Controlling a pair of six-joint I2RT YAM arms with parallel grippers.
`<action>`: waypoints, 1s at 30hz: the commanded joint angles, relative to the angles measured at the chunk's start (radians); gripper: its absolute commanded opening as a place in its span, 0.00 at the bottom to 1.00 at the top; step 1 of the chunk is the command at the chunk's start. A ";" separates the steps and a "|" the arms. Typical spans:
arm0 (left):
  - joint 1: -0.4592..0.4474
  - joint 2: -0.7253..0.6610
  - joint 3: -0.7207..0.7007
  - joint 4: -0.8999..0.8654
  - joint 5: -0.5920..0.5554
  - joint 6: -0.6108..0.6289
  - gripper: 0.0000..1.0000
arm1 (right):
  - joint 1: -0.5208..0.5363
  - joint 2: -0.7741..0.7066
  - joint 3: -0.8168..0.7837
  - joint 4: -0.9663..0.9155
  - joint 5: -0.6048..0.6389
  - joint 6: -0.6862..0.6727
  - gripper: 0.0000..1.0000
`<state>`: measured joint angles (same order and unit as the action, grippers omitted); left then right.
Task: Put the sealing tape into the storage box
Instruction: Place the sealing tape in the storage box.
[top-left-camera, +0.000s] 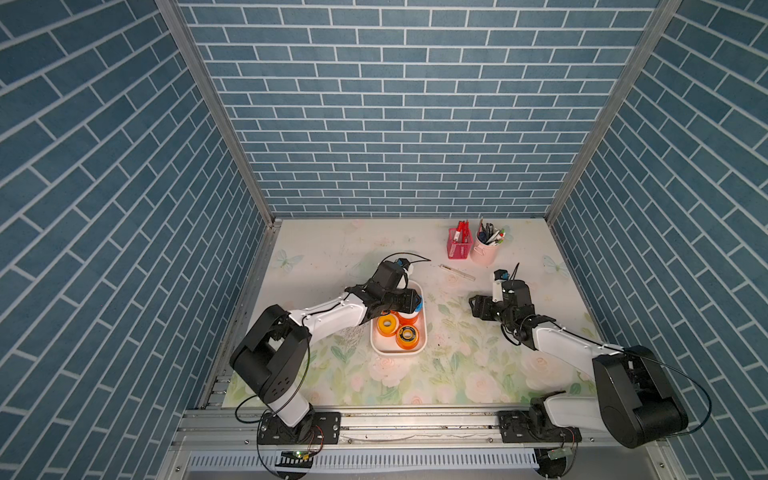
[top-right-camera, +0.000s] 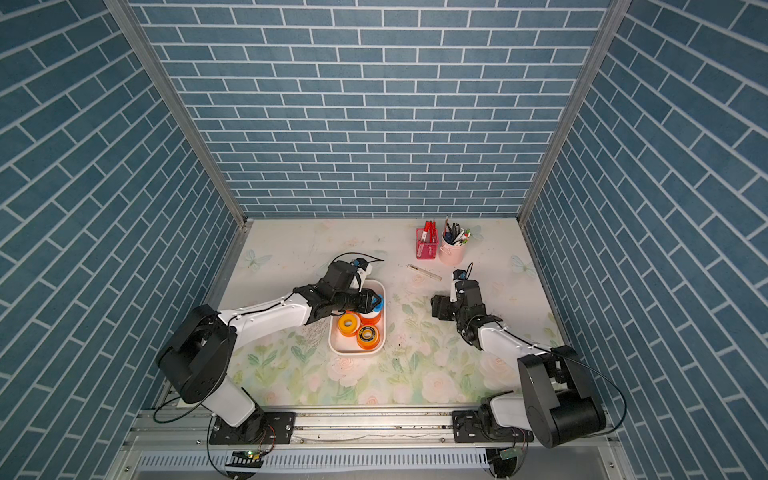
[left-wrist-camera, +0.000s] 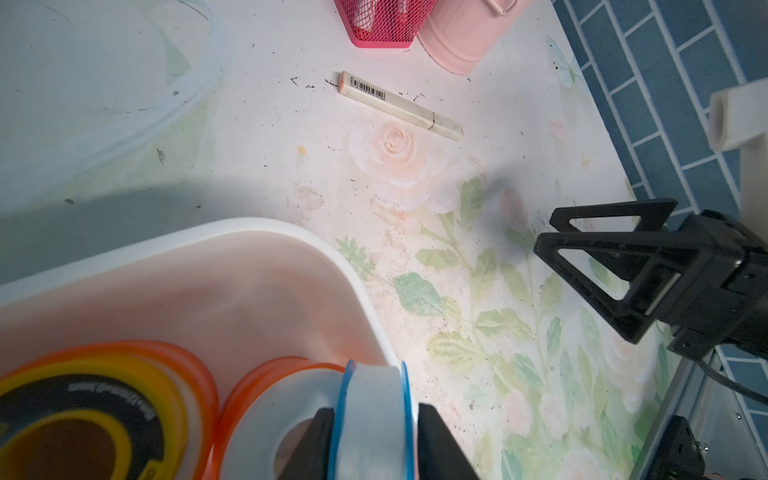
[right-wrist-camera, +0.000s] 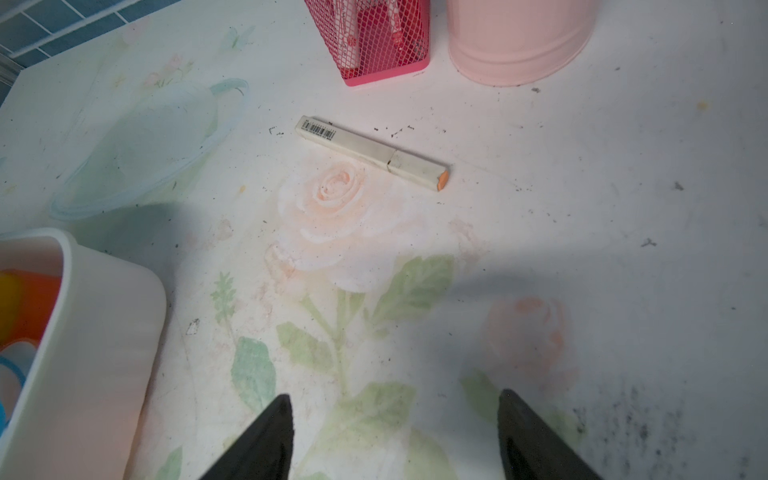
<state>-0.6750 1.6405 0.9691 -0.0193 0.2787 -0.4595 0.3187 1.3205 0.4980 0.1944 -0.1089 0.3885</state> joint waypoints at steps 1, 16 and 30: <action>0.014 0.004 -0.015 0.007 0.001 0.006 0.42 | -0.004 0.006 0.012 0.004 -0.008 0.014 0.77; 0.015 -0.073 -0.050 -0.051 -0.059 0.005 0.69 | -0.003 0.009 0.015 0.002 -0.012 0.015 0.78; 0.012 -0.243 -0.079 -0.114 -0.268 -0.003 0.72 | -0.003 -0.003 0.011 -0.001 -0.007 0.013 0.77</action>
<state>-0.6659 1.4612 0.9142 -0.1081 0.1093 -0.4606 0.3187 1.3205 0.4980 0.1944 -0.1165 0.3885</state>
